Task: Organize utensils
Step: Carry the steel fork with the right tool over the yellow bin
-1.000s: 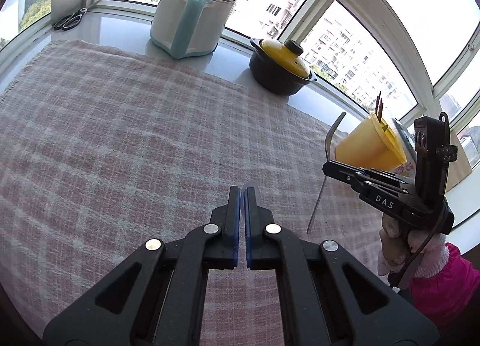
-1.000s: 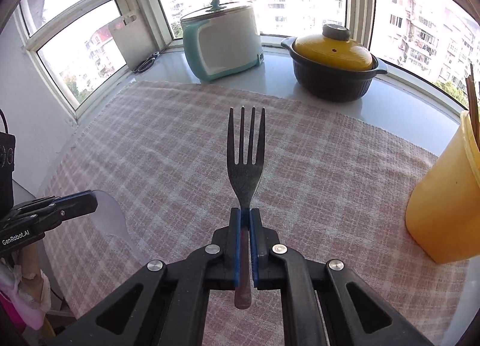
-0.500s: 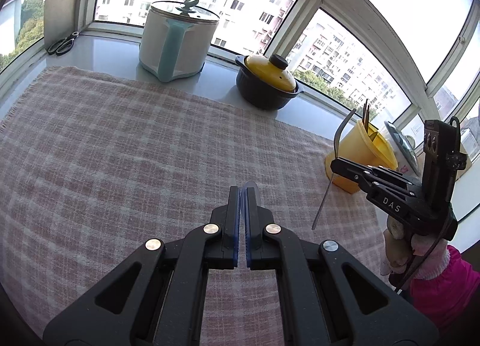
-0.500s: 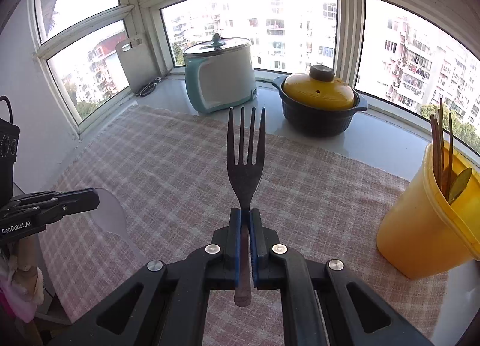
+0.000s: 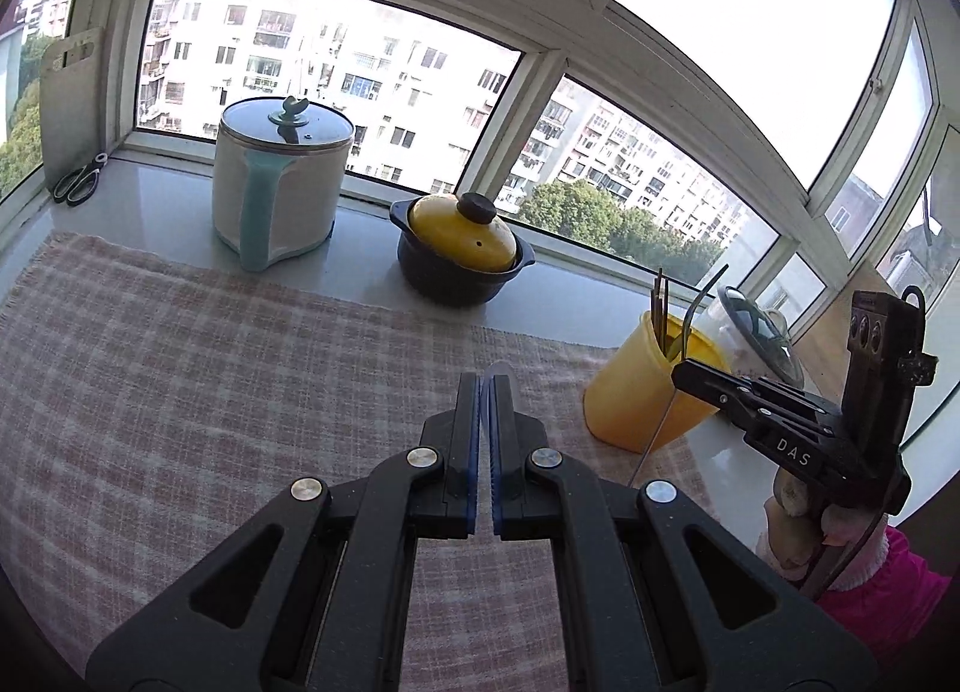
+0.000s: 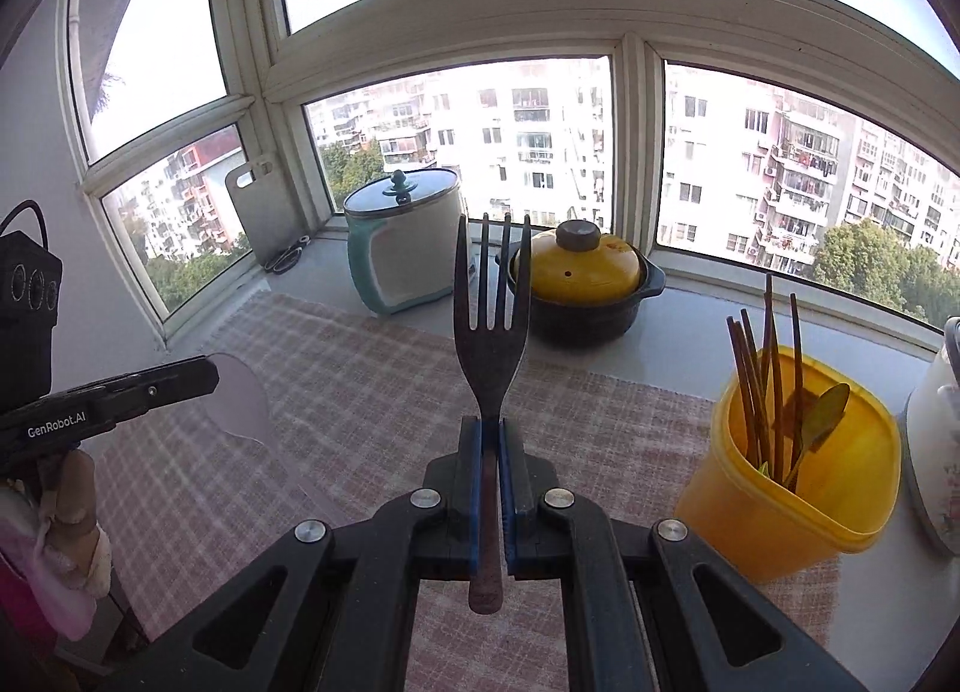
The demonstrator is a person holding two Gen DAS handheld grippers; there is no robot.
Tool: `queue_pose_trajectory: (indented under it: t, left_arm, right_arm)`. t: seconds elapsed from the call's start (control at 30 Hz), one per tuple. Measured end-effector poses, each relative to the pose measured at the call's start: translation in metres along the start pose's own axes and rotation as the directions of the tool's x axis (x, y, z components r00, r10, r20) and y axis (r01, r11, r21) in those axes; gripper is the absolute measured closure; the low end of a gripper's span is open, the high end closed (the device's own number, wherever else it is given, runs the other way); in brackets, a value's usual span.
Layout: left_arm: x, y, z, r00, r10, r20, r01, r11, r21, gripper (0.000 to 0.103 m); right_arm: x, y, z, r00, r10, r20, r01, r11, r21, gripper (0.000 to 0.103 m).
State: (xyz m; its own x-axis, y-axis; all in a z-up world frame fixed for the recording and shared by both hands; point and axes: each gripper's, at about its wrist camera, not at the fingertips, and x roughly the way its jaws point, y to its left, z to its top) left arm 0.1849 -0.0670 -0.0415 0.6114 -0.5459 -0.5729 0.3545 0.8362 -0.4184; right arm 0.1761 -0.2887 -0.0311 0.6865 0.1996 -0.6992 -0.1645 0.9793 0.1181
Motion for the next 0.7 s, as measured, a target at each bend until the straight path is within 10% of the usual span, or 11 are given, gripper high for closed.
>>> queue_pose_trajectory:
  t: [0.7]
  left_arm:
    - [0.034,-0.089,0.029,0.997,-0.053,0.062,0.046,0.993,0.111,0.103]
  right_arm:
    - [-0.07,-0.081,0.014,0.992,-0.081,0.102,0.074,0.995,0.065,0.1]
